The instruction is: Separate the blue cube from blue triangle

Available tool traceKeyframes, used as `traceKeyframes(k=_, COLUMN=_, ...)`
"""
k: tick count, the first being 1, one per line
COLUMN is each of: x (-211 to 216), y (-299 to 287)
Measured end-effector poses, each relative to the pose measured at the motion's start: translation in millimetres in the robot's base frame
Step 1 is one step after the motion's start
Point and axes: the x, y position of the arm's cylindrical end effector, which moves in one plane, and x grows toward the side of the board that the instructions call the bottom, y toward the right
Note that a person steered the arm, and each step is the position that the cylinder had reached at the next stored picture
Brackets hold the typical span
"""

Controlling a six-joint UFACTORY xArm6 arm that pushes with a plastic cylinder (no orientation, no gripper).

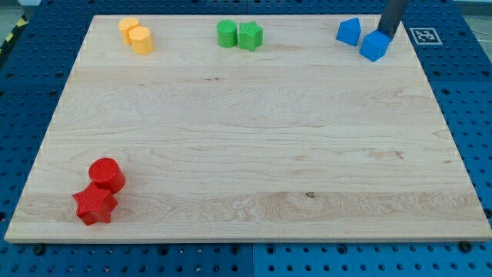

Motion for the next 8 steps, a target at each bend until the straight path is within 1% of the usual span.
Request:
traceKeyframes(k=2, x=14.5, y=-8.3)
traceKeyframes(k=3, x=-1.1, y=-23.1)
traceKeyframes(k=4, x=-4.2, y=-28.8)
traceKeyframes(k=8, x=17.4, y=-28.7)
